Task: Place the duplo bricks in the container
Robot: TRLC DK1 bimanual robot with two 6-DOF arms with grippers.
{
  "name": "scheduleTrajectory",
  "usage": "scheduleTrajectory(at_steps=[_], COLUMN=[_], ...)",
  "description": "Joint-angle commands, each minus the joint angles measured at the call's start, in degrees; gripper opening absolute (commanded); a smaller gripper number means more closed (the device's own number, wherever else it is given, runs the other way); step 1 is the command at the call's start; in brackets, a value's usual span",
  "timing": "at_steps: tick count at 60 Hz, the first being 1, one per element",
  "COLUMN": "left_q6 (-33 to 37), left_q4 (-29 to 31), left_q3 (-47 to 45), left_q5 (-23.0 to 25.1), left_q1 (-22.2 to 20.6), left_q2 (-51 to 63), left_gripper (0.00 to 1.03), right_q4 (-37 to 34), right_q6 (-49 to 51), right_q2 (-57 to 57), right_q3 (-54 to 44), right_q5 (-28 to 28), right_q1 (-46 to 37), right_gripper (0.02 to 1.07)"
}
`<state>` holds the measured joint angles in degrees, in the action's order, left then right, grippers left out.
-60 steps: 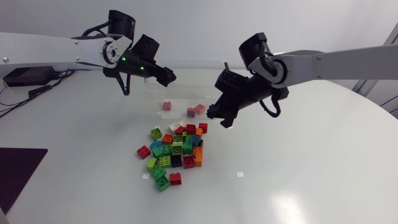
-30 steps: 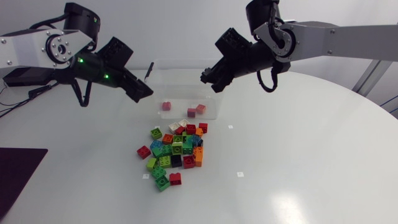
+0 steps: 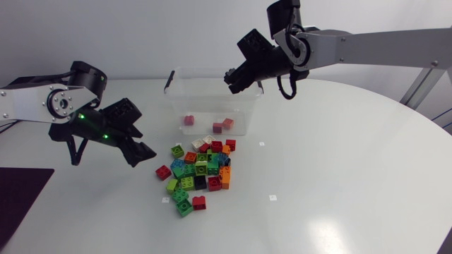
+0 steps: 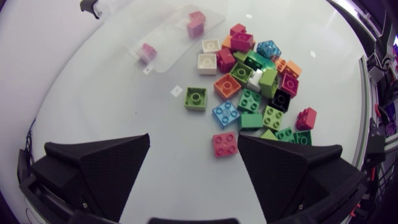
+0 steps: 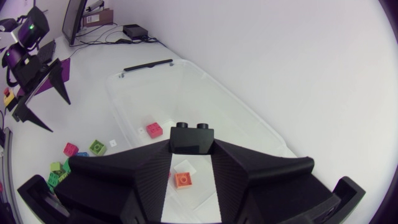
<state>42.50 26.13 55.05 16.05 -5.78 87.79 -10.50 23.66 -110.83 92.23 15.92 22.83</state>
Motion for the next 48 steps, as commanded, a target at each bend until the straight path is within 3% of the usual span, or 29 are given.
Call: scheduleTrajectory(at_steps=[1, 10, 13, 16, 20, 34, 48], left_q6=[3.11, 3.99, 3.91, 3.64, 2.15, -2.77, -4.8], left_q4=[0.33, 0.15, 0.06, -0.11, -2.05, -8.38, -10.31], left_q3=[-3.19, -5.3, -5.48, -5.39, -5.74, -6.71, -6.79], left_q5=[0.47, 0.56, 0.56, 0.56, 0.56, 0.12, -2.08], left_q1=[0.07, -0.55, -0.9, -1.69, -2.66, -5.29, -6.52], left_q2=[-0.34, 0.63, 1.33, 3.0, 4.76, 8.89, 12.06], left_gripper=[0.98, 0.98, 0.98, 0.98, 0.98, 0.98, 0.93], right_q4=[1.63, 1.54, 1.71, 1.71, 1.89, 4.0, 4.7], right_q6=[-1.95, -2.3, -2.83, -3.45, -3.8, -4.15, -3.62], right_q2=[-3.17, -5.1, -5.1, -5.01, -4.49, 2.9, 12.83], right_q3=[2.78, 4.72, 4.98, 5.42, 5.33, -0.91, -11.63], right_q5=[-1.51, -2.83, -3.71, -4.58, -5.29, -5.9, -5.38], right_q1=[0.46, 0.46, 0.55, 0.73, 0.9, 1.6, 2.48], right_gripper=[0.27, 0.29, 0.44, 0.73, 1.03, 1.03, 1.03])
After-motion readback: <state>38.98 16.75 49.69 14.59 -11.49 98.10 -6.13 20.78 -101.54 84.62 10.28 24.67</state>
